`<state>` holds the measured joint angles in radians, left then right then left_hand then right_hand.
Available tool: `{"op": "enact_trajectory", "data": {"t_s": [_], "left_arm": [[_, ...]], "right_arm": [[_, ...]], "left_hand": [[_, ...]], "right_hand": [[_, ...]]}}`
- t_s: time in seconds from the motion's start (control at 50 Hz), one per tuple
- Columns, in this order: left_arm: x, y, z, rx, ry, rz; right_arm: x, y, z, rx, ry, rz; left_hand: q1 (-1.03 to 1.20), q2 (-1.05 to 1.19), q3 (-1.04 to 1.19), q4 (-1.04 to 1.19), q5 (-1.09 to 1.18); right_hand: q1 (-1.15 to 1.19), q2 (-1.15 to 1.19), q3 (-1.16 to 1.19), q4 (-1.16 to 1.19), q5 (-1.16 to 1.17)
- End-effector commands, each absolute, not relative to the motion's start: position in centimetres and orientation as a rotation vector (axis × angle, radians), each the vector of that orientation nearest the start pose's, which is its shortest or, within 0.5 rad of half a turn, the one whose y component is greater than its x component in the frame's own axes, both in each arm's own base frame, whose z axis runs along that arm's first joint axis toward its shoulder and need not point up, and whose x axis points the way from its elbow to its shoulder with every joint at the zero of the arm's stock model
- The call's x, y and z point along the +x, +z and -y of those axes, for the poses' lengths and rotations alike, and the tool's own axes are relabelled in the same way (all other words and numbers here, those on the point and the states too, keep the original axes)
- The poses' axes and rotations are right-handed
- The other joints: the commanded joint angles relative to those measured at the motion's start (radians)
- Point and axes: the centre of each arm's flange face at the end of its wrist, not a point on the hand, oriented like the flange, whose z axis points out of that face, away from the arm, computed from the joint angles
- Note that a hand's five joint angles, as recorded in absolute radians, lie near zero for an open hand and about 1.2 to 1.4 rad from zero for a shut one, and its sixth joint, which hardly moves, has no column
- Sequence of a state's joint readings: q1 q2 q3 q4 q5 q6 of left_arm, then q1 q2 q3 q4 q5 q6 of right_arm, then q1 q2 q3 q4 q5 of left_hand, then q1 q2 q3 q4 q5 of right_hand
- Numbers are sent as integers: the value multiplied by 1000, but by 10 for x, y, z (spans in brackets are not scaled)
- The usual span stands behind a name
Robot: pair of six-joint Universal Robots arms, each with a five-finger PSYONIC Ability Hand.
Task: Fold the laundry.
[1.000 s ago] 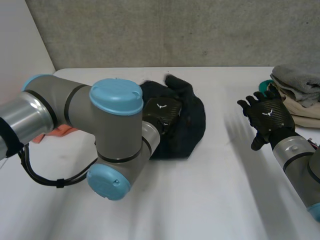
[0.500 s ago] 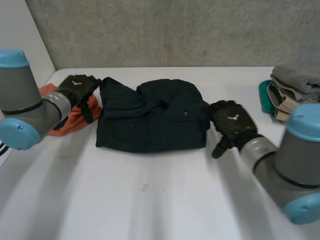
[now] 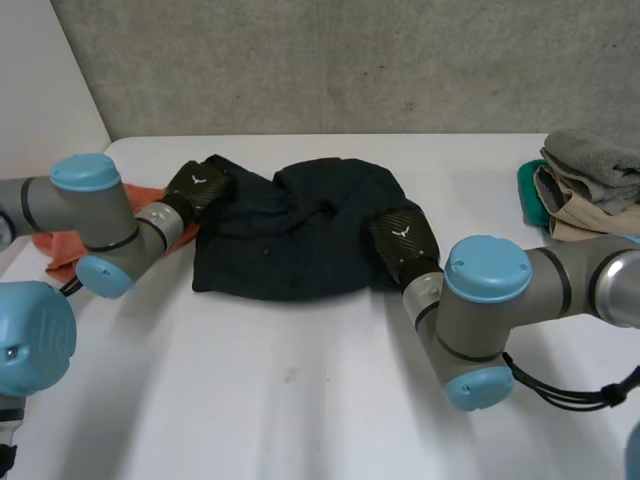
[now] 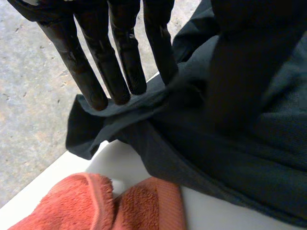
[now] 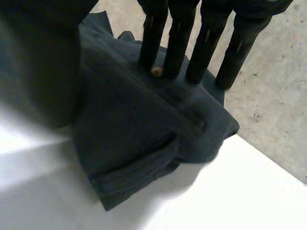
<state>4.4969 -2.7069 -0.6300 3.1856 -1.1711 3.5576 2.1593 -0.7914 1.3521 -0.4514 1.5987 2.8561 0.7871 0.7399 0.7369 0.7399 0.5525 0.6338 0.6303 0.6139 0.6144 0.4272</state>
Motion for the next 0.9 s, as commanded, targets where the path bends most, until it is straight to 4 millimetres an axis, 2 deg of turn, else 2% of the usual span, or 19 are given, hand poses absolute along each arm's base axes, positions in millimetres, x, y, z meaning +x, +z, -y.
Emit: {"op": "enact_trajectory", "data": {"t_s": [0.02,0.1,0.14,0.16,0.22,0.3,0.32,0.36,0.38,0.42,0.52,0.56,0.68,0.7,0.72,0.74,0.82,0.88,0.9], "left_arm": [[-278,120,451,1164,-2182,-2189],[-285,138,444,1119,-2179,-2164],[-288,160,437,1092,-2199,-2142],[-288,183,428,1069,-2209,-2127],[-283,213,410,1044,-2204,-2132],[-281,254,364,1058,-2207,-2157],[-284,263,344,1072,-2215,-2185],[-288,271,322,1076,-2231,-2232],[-289,276,301,1059,-2245,-2304],[-288,278,287,1037,-2254,-2365],[-282,273,259,919,-2241,-2548],[-278,259,254,836,-2180,-2650],[-285,216,262,745,-2085,-2730],[-288,210,262,754,-2075,-2731],[-291,206,263,763,-2076,-2722],[-293,202,265,756,-2078,-2715],[-297,200,289,652,-2175,-2599],[-295,200,306,571,-2205,-2548],[-292,198,312,556,-2186,-2546]], "right_arm": [[353,114,302,-950,-2018,-1994],[348,138,307,-930,-2088,-1960],[342,170,311,-887,-2167,-1907],[338,181,314,-870,-2196,-1891],[322,224,320,-833,-2305,-1839],[301,265,329,-788,-2406,-1791],[298,273,332,-780,-2426,-1775],[289,294,343,-758,-2486,-1711],[286,299,348,-755,-2500,-1695],[276,309,365,-739,-2544,-1673],[260,284,412,-714,-2564,-1739],[260,267,428,-721,-2550,-1762],[267,208,446,-802,-2437,-1817],[269,195,448,-818,-2409,-1829],[269,190,448,-822,-2396,-1839],[269,186,448,-821,-2389,-1850],[266,184,447,-792,-2397,-1889],[259,208,444,-738,-2458,-1891],[258,215,443,-730,-2473,-1884]], "left_hand": [[609,656,659,656,669],[609,656,659,656,669],[609,656,659,656,669],[609,656,659,656,669],[609,656,659,656,669],[609,656,659,656,669],[609,656,659,656,669],[609,656,659,656,669],[609,656,659,656,669],[609,656,659,656,669],[609,656,659,656,669],[609,656,659,656,669],[609,656,659,656,669],[609,656,659,656,669],[609,656,659,656,669],[609,656,659,656,669],[609,656,659,656,669],[609,656,659,656,669],[258,305,308,305,318]], "right_hand": [[762,766,782,782,795],[762,766,782,782,795],[762,766,782,782,795],[762,766,782,782,795],[762,766,782,782,795],[762,766,782,782,795],[762,766,782,782,795],[762,766,782,782,795],[762,766,782,782,795],[762,766,782,782,795],[762,766,782,782,795],[762,766,782,782,795],[752,755,772,771,784],[217,220,237,236,249],[-126,-122,-106,-106,-93],[-452,-448,-432,-432,-420],[-459,-456,-439,-440,-427],[-459,-456,-439,-440,-427],[-459,-456,-439,-440,-427]]}}
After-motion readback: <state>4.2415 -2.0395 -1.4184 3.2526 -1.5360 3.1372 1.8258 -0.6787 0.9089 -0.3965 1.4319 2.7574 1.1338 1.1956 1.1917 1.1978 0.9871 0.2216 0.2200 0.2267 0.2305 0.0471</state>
